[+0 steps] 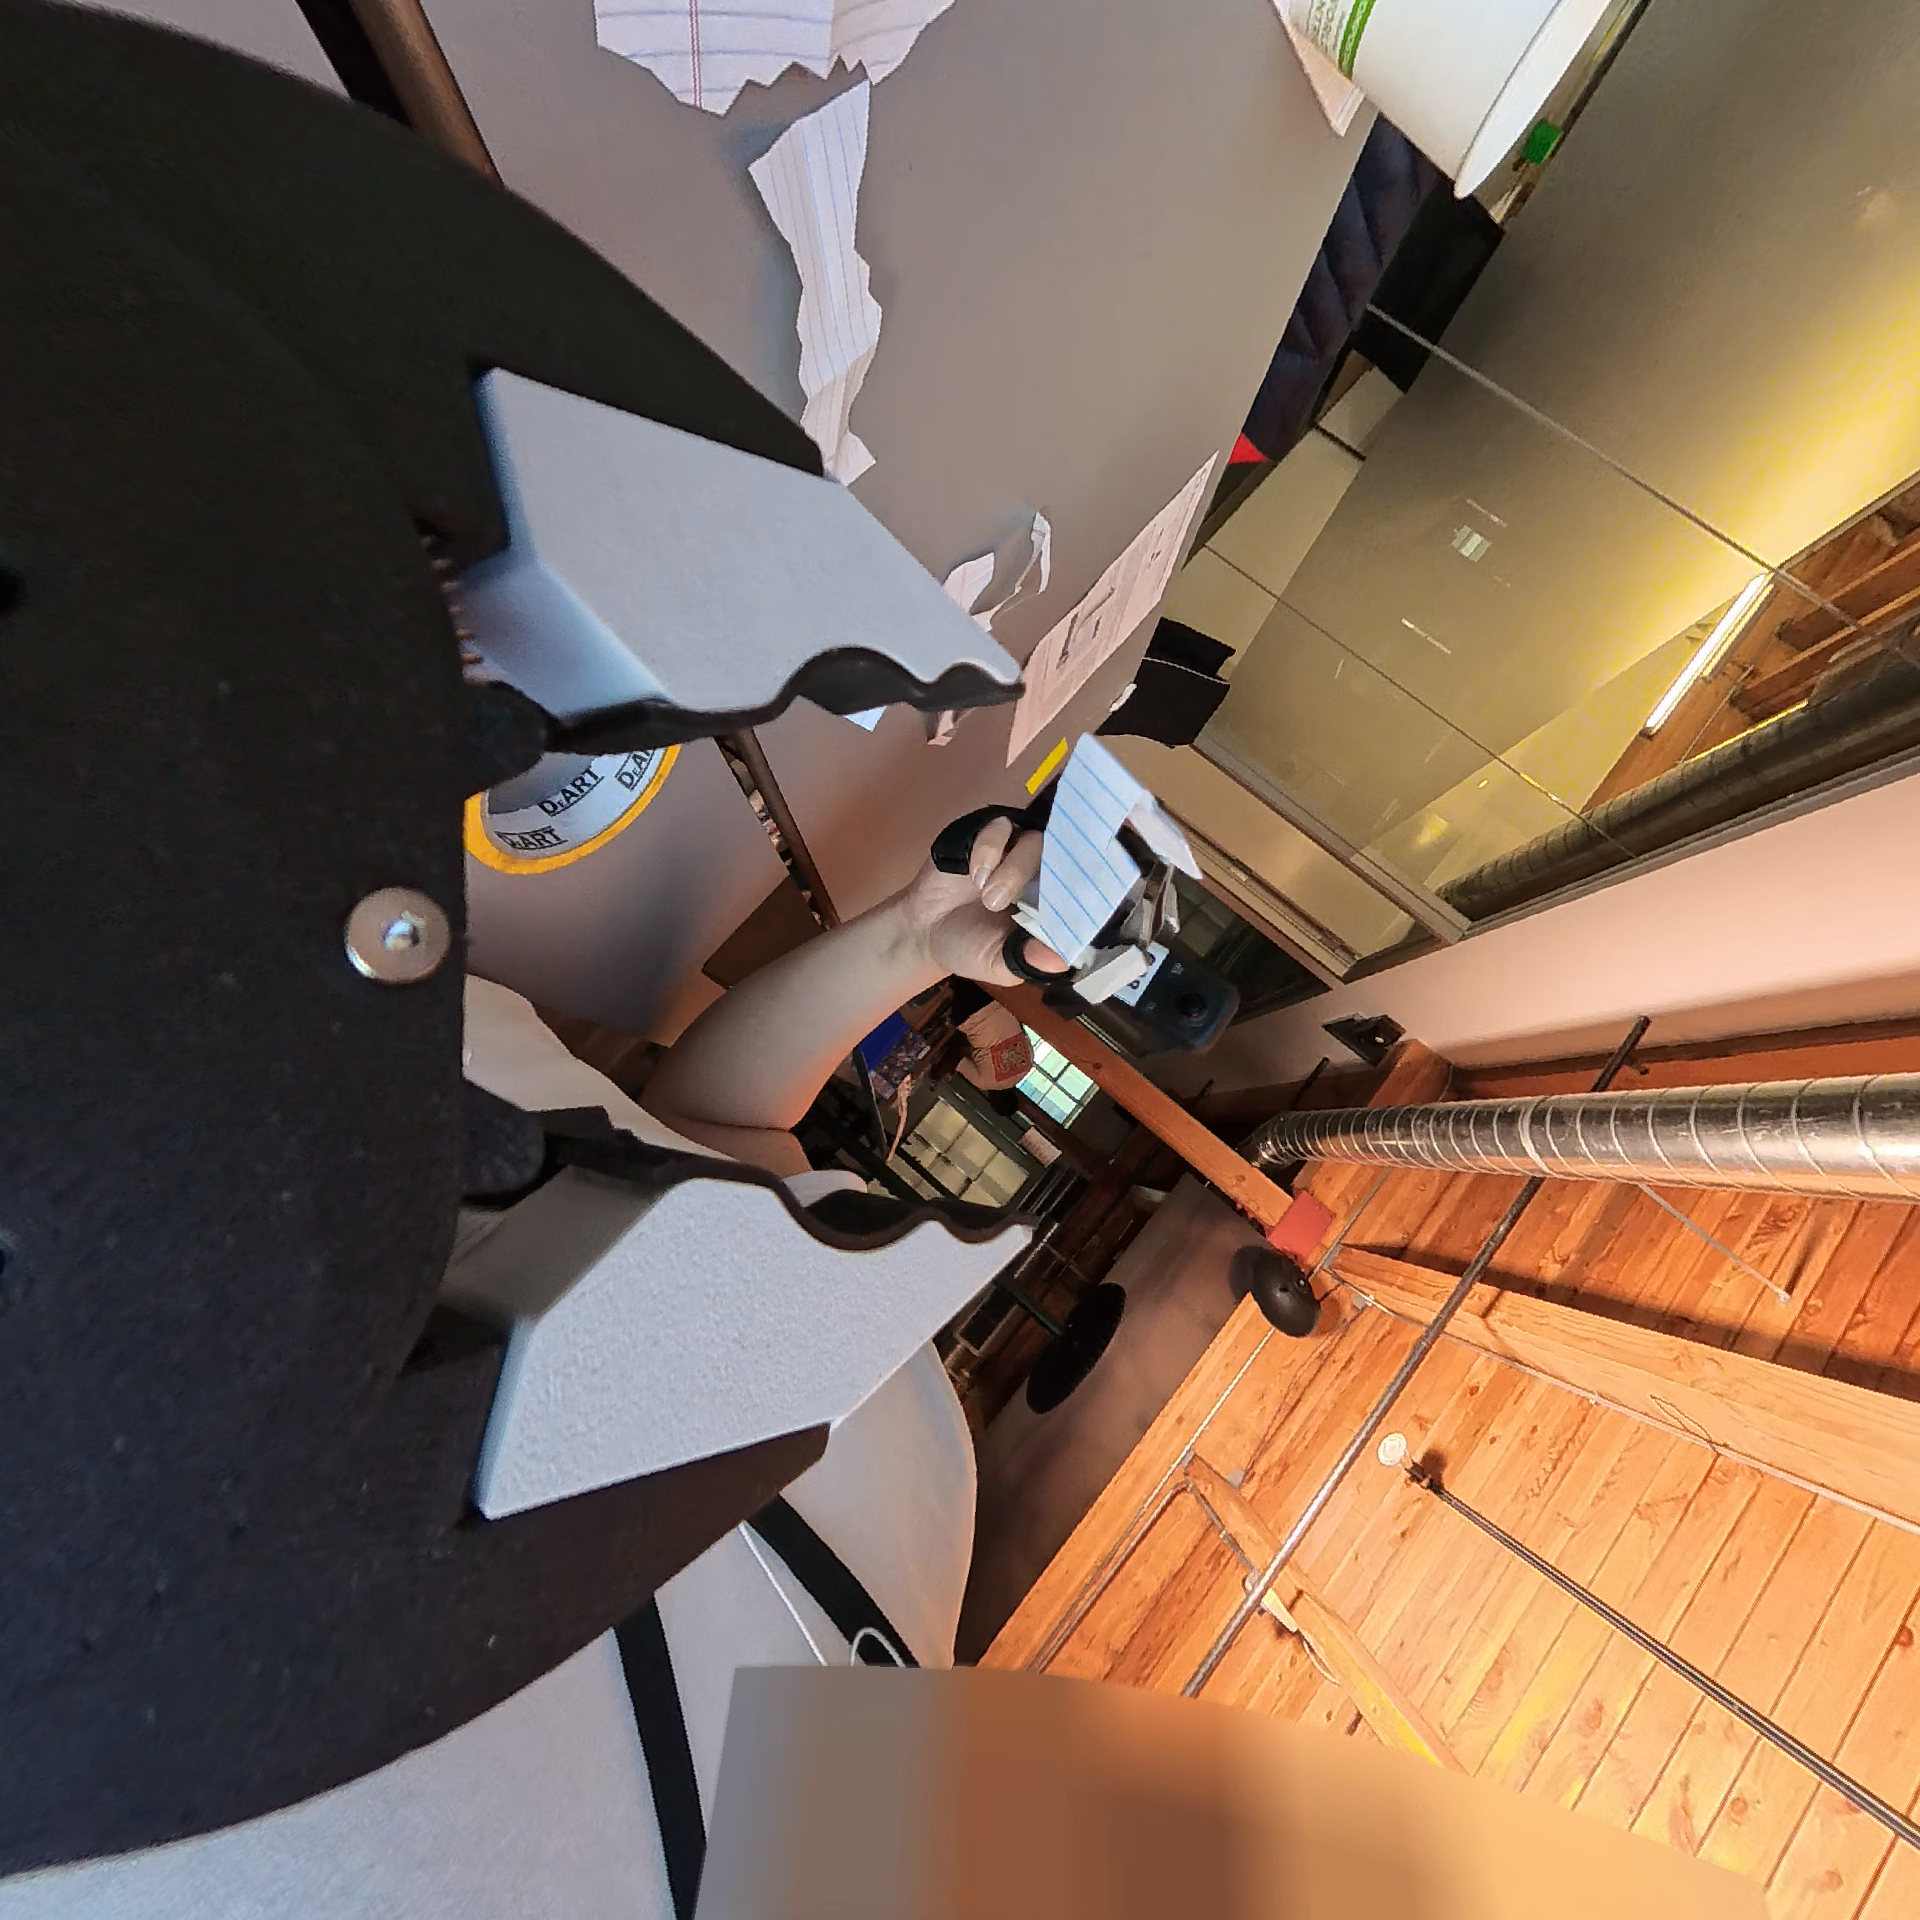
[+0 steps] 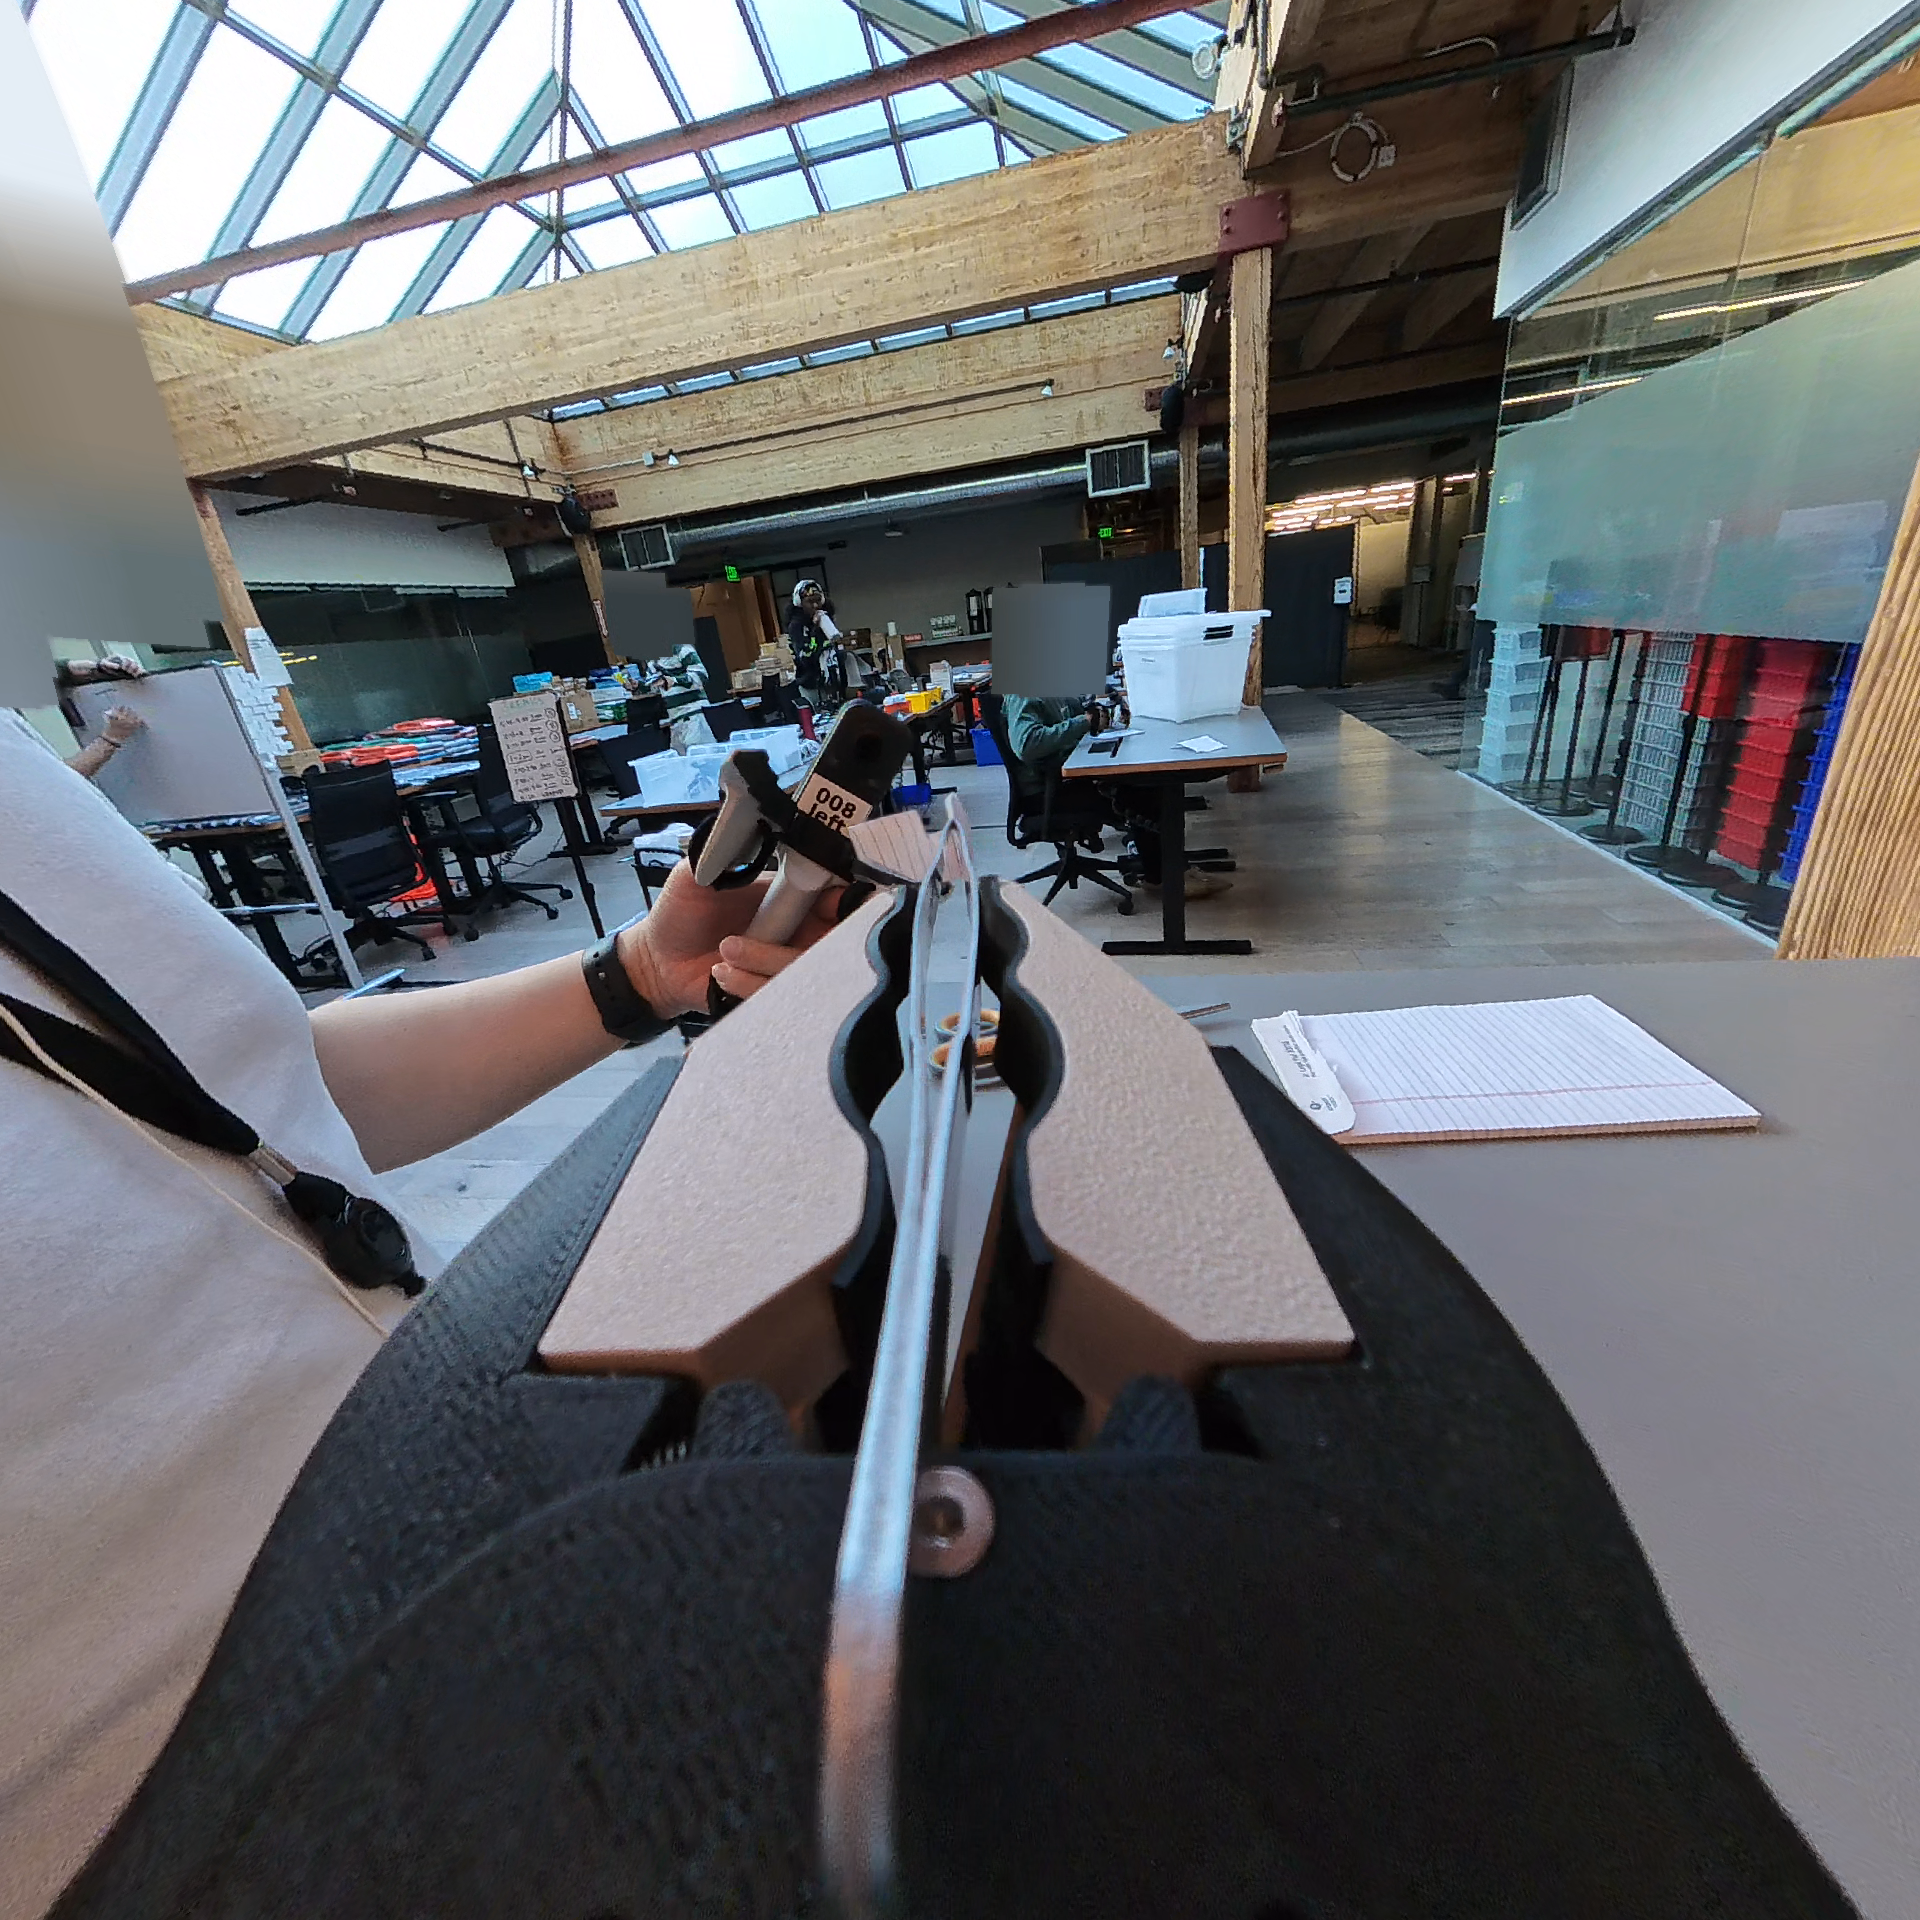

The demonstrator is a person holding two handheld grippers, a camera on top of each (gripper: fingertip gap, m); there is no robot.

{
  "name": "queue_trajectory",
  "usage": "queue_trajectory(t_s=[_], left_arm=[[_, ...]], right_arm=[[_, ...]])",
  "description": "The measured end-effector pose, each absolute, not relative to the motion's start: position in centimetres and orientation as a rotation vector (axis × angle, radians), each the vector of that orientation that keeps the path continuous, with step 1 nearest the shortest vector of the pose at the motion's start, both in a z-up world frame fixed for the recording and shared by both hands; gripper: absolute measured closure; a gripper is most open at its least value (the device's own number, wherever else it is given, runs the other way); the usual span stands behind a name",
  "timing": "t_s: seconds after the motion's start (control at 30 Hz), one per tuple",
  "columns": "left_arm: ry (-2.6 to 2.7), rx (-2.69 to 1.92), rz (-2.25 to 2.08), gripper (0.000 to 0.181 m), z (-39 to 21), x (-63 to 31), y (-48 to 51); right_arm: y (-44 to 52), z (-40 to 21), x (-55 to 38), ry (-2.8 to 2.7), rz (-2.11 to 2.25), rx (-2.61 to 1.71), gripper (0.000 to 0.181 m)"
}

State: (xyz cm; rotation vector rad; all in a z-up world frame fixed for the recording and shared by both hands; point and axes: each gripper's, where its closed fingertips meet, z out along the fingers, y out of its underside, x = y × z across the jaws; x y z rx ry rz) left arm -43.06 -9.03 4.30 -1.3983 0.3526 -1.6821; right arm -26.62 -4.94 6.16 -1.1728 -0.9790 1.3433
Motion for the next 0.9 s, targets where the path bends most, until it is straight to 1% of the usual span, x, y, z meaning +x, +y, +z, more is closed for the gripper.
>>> queue_trajectory(t_s=[0.57,0.9], left_arm=[[0.329,-1.277,-1.746,0.085,6.5,-44.6,-9.2],[0.519,-1.196,-1.812,0.082,9.8,-42.8,-10.0]], right_arm=[[-4.8,6.5,-26.8,-0.943,1.425,-1.157,0.171],[-6.8,8.0,-26.9,-1.023,1.484,-1.067,0.171]])
